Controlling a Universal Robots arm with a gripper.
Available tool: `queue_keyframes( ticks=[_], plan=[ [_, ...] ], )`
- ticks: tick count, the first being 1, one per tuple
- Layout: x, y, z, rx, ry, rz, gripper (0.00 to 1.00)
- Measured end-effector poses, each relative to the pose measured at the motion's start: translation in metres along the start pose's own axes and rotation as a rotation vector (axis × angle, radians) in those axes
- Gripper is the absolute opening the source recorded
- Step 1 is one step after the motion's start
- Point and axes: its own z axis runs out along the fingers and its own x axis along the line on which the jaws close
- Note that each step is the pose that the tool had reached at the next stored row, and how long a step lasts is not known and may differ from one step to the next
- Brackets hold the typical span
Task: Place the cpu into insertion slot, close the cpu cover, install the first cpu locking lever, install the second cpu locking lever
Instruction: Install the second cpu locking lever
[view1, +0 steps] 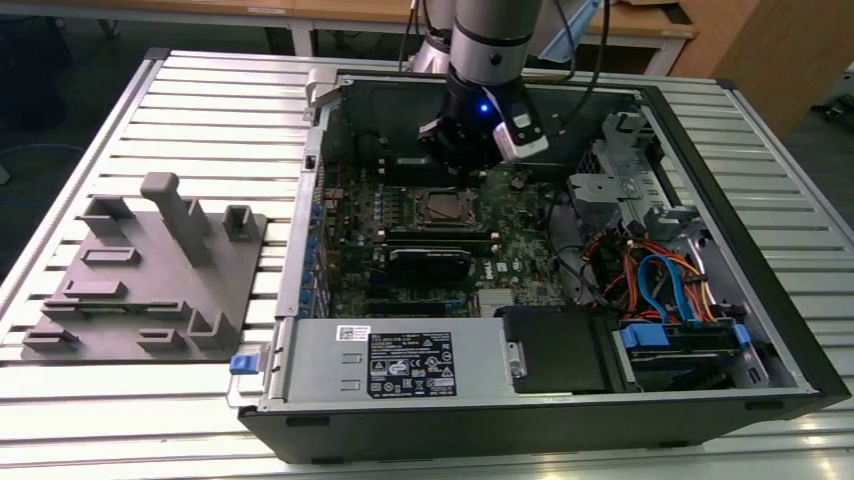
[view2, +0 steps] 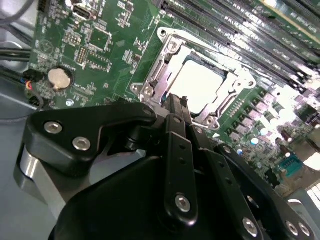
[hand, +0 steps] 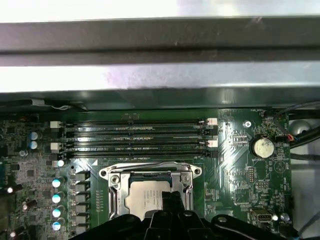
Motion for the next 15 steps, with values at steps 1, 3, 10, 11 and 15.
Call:
queue_keyframes(
  ticks=[1, 3, 10, 11, 15],
  plan=[
    [0.0001, 0.0001, -0.0017, 0.0002, 0.0001, 0.000, 0.10],
    [0.0004, -0.0002, -0.0025, -0.0001, -0.0001, 0.000, 0.10],
    [0.0003, -0.0050, -0.0027, 0.0001, 0.0000, 0.000, 0.10],
    [0.0002, -0.0052, -0.0028, 0.0002, 0.0000, 0.000, 0.10],
    [0.0002, -0.0059, -0.0028, 0.0001, 0.0000, 0.000, 0.10]
  ],
)
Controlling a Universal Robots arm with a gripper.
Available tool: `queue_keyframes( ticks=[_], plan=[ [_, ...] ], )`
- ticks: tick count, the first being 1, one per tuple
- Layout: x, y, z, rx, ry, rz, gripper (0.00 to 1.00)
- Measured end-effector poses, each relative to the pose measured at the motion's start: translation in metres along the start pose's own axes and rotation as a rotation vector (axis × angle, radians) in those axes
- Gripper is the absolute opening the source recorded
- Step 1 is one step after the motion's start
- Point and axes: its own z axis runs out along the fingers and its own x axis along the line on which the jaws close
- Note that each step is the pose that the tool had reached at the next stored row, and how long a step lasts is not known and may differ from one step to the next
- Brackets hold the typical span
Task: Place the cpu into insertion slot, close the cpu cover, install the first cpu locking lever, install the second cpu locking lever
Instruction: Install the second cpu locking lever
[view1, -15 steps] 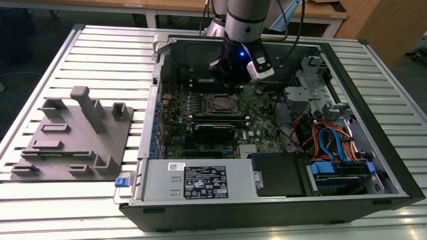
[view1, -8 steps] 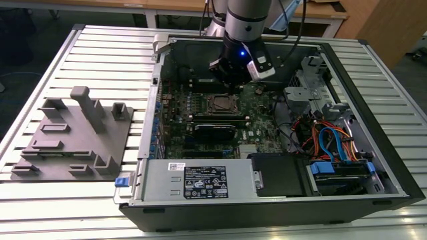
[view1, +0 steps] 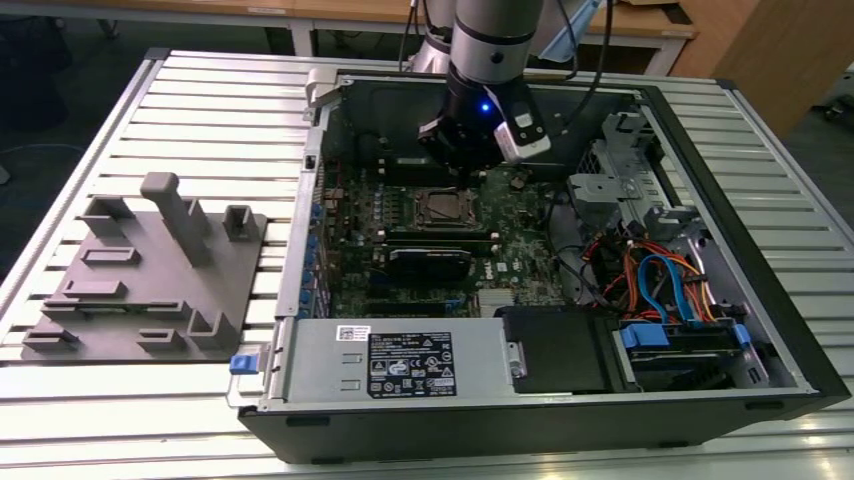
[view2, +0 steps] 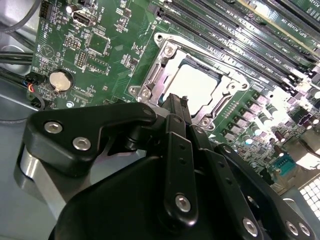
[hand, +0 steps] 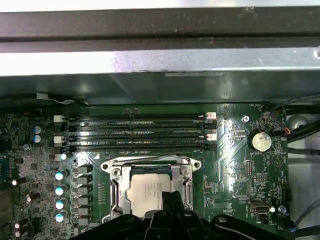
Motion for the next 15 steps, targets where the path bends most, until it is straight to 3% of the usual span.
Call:
queue_keyframes(
  ticks=[15],
  plan=[
    [0.0000, -0.0012, -0.0001, 0.0000, 0.0000, 0.000, 0.10]
  ],
)
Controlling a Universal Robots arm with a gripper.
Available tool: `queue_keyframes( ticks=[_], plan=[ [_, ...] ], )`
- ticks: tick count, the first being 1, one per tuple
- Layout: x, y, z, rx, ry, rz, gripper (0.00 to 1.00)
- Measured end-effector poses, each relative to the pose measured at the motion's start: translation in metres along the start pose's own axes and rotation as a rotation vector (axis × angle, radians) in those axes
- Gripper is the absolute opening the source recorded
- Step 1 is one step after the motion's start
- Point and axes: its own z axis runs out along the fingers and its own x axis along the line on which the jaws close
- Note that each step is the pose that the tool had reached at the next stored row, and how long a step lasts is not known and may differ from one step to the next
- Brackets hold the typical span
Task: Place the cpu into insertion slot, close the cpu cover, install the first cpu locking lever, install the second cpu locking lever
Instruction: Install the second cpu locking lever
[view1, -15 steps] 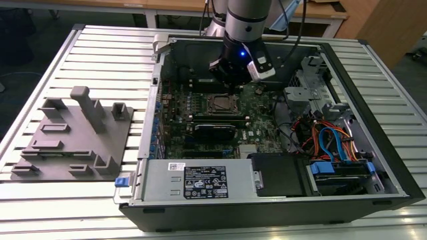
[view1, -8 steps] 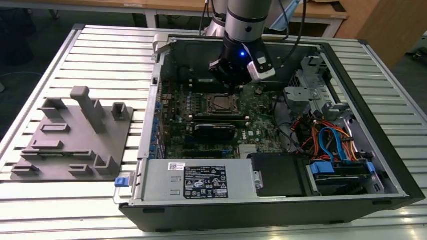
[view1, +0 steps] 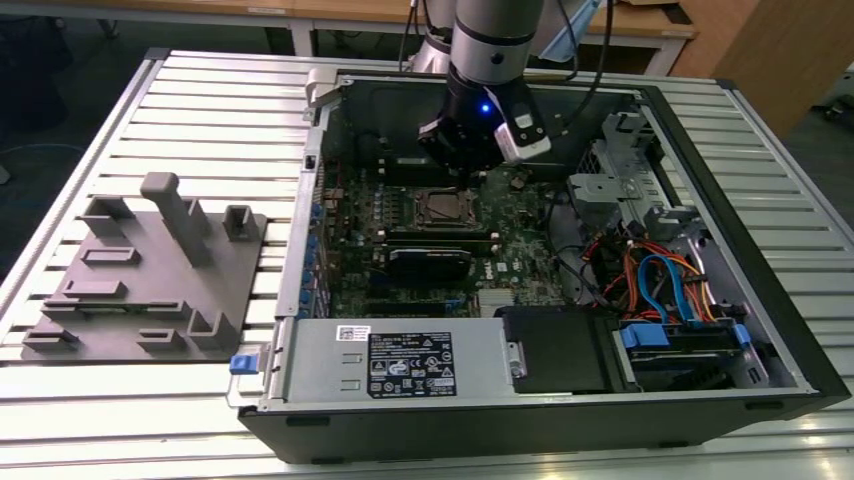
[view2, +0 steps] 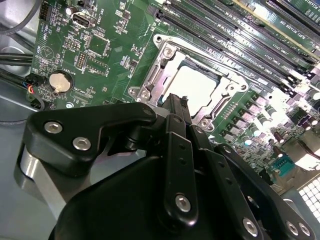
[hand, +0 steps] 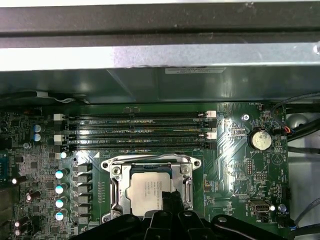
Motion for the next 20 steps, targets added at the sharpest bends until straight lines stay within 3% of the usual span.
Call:
queue_keyframes(
  ticks=[6, 12, 20],
  plan=[
    [0.0005, 0.0003, -0.0065, 0.0001, 0.0001, -0.001, 0.10],
    [0.0004, -0.0035, -0.0065, 0.0086, -0.0003, -0.001, 0.10],
    [0.0004, -0.0040, -0.0065, 0.0094, -0.0004, -0.001, 0.10]
  ],
)
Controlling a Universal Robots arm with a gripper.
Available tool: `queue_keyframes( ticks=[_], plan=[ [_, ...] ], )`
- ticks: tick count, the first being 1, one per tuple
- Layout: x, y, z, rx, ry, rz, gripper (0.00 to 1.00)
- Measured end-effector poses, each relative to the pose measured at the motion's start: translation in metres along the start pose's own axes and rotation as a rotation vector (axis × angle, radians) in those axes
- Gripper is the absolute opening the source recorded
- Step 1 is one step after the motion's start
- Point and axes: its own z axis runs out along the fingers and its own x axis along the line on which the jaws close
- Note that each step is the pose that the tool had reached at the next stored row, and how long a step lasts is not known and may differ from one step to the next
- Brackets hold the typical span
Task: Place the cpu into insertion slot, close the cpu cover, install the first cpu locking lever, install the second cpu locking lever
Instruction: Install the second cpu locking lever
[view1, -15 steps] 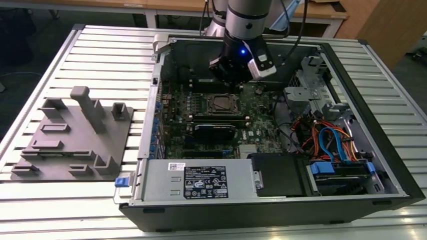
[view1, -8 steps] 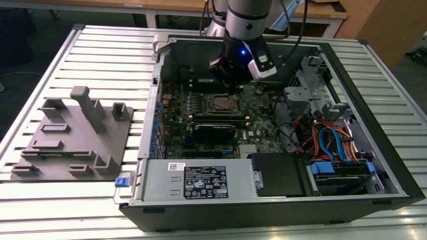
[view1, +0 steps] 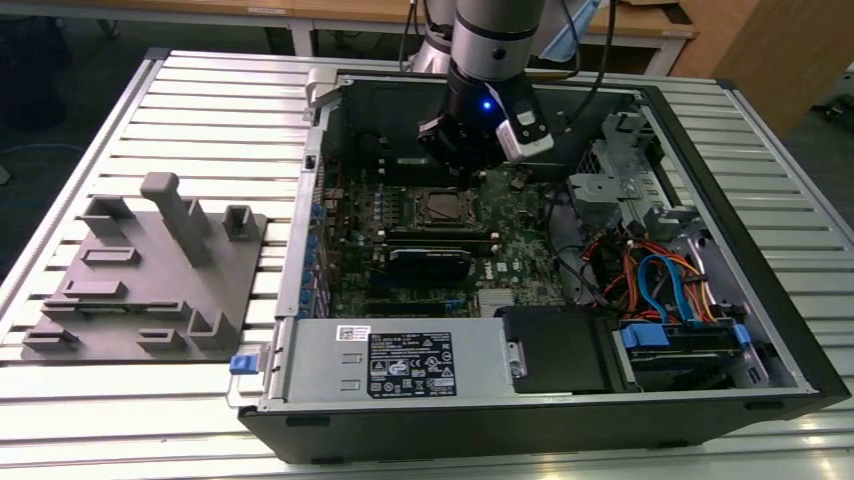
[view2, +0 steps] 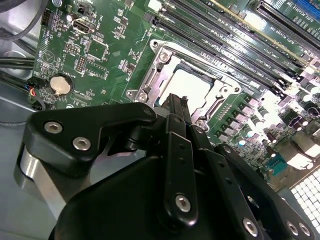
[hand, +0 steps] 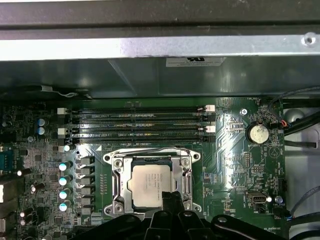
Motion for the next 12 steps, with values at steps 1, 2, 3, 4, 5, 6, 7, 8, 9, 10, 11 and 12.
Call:
queue_keyframes(
  ticks=[1, 2, 3, 4, 5, 6, 7, 8, 9, 10, 11, 12],
  plan=[
    [0.0000, 0.0000, 0.0000, 0.0000, 0.0000, 0.000, 0.10],
    [0.0000, 0.0000, 0.0000, 0.0000, 0.0000, 0.000, 0.10],
    [0.0001, 0.0000, 0.0000, 0.0000, 0.0000, 0.000, 0.10],
    [0.0001, 0.0000, 0.0000, 0.0000, 0.0000, 0.000, 0.10],
    [0.0001, 0.0000, 0.0000, 0.0000, 0.0000, 0.000, 0.10],
    [0.0002, -0.0004, 0.0000, 0.0000, 0.0000, 0.000, 0.10],
    [0.0002, -0.0010, -0.0001, 0.0000, 0.0001, 0.000, 0.10],
    [0.0001, -0.0017, -0.0001, 0.0000, 0.0000, 0.000, 0.10],
    [0.0000, -0.0030, 0.0000, -0.0001, 0.0000, 0.000, 0.10],
    [0.0000, -0.0046, 0.0000, 0.0000, 0.0000, 0.000, 0.10],
    [-0.0001, -0.0064, 0.0000, 0.0001, 0.0001, 0.000, 0.10],
    [-0.0002, -0.0086, 0.0000, 0.0001, 0.0001, 0.000, 0.10]
  ],
)
